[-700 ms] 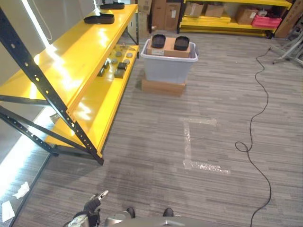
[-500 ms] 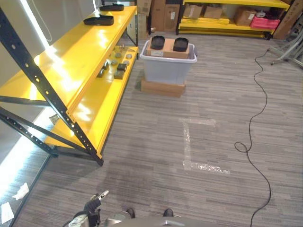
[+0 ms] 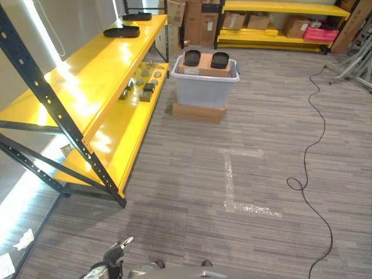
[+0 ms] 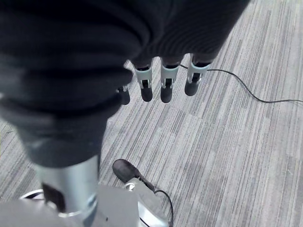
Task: Move parts from the plastic box to the shelf.
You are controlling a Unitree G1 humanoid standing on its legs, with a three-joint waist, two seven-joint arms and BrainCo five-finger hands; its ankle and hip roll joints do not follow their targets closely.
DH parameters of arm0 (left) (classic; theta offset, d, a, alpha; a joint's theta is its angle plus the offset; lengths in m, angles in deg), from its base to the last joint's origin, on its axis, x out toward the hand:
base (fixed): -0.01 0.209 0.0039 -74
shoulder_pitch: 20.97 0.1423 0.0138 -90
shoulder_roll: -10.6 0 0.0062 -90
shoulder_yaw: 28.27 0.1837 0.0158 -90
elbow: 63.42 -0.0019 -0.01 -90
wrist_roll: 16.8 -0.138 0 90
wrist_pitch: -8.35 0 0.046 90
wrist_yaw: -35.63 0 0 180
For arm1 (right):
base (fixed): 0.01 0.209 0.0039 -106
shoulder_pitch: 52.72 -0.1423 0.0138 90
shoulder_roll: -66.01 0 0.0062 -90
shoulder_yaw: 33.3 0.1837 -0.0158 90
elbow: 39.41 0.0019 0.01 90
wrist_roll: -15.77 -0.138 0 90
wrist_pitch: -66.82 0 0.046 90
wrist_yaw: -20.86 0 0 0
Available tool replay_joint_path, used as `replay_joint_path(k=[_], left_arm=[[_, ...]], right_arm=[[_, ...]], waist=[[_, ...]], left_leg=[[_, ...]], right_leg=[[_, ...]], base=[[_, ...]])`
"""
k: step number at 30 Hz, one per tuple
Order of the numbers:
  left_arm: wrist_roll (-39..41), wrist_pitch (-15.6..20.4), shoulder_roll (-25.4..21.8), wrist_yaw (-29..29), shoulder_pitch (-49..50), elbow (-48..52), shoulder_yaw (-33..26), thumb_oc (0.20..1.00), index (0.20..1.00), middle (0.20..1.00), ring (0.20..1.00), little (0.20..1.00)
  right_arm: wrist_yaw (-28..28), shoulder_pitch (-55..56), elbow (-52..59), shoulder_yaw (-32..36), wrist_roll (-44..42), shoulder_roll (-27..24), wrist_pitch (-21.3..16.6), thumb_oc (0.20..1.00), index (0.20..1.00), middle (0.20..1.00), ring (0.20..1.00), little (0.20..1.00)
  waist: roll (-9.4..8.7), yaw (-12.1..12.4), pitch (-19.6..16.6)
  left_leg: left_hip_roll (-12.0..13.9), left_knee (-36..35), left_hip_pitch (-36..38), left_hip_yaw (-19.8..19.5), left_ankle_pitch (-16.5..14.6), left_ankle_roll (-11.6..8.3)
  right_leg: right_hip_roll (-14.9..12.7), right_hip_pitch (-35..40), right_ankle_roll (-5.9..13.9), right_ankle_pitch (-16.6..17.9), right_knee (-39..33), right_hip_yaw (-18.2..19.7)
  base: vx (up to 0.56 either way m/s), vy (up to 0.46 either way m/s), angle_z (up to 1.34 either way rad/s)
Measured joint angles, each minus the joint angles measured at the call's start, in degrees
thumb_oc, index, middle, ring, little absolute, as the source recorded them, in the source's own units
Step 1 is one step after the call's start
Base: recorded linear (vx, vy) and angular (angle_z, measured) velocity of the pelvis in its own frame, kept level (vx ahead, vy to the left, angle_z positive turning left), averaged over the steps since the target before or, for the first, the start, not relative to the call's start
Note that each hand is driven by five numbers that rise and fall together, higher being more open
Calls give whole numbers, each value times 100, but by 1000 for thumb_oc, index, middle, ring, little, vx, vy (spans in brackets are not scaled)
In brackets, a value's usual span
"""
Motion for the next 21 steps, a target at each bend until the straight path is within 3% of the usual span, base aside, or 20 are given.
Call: replay_joint_path(k=[6,14,21], left_arm=[[-2,-12,-1,14,-2,-5,6,1000,1000,1000,1000,1000],[5,-52,-1,-401,-9,-57,-4,1000,1000,1000,1000,1000],[133,-59,7,-678,-35,9,-21,1000,1000,1000,1000,1000]], right_arm=[[2,-3,-96,-2,-1,2,25,1000,1000,1000,1000,1000],[-3,-1,-100,-3,-79,5,21,1000,1000,1000,1000,1000],[-60,-62,-90,284,-1121,23,-309,1000,1000,1000,1000,1000]], waist=[[8,2,-4],[5,-9,-9],[-9,-11,-36]], left_leg=[[0,-9,-4,-2,-1,0],[0,0,0,-2,0,1],[-3,-8,111,-1,0,2]], right_leg=[[-2,1,-1,2,7,4],[-2,6,-5,6,3,5],[-1,113,0,4,-4,6]], base=[[0,0,0],[0,0,0],[17,0,0]])
